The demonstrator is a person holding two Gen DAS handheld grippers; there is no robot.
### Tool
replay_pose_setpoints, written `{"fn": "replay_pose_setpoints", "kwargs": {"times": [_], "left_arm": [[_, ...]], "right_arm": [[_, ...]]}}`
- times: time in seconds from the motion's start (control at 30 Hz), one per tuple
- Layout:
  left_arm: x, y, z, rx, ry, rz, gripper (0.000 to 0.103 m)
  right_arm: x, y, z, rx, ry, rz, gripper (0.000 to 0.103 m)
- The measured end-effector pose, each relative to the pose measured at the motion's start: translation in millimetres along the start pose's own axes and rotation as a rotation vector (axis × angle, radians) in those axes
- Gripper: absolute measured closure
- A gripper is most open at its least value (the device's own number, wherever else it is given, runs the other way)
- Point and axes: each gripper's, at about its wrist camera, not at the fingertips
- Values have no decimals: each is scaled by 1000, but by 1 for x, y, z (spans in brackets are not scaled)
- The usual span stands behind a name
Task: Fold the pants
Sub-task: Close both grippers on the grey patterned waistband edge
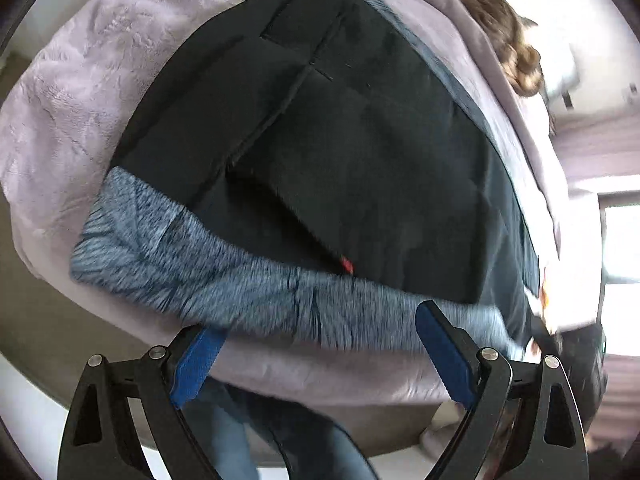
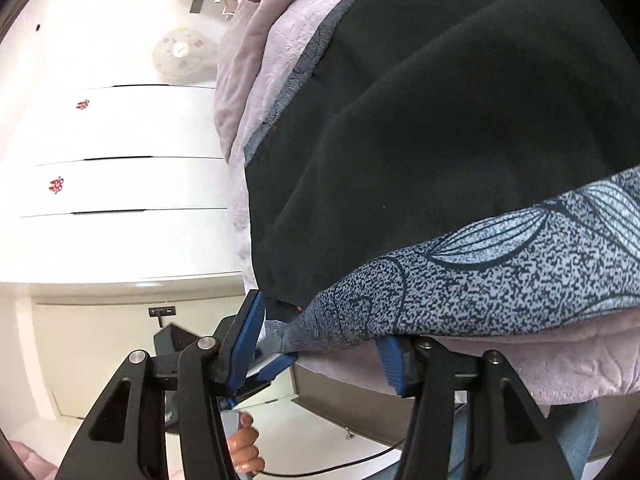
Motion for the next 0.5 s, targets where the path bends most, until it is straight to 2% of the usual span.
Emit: {"fn": "replay_pose_setpoints", "kwargs": {"times": [0.03, 0.07, 0.13, 0.2, 0.3, 0.33, 0.37, 0.4, 0.43, 0.5], "left_arm": [[-2, 2, 3, 7, -23, 1, 14], [-5, 5, 7, 13, -51, -2, 29], [-10, 9, 11, 7, -76, 1, 39], [-15, 7, 10, 7, -69, 26, 58], [-21, 2, 9, 4, -42, 29, 73], [-23, 0, 9, 3, -37, 28, 77], [-23, -1, 9, 2, -30, 28, 80], [-21, -5, 10, 5, -24, 25, 81], [-18, -8, 11, 12, -15, 31, 81], [-5, -22, 11, 46, 32, 48, 81]], "right_arm": [[-1, 0, 0, -6, -5, -6, 44], [-3, -5, 1, -13, -7, -10, 44], [4, -6, -2, -22, -6, -16, 44], [15, -8, -8, -21, 14, -21, 44], [42, -3, -9, -11, 117, -11, 45], [52, -2, -10, -11, 170, 8, 49], [67, 0, -11, -3, 245, 49, 71], [73, 1, -10, -1, 282, 57, 97], [80, 1, -10, 4, 322, 55, 98], [77, -7, -7, 13, 301, 62, 98]]}}
Point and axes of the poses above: each gripper's, at about its wrist camera, not at the fingertips, and y roughly the way its jaws point, x to its right, z to its top, and after that the axes turned 14 degrees about -z, right-handed
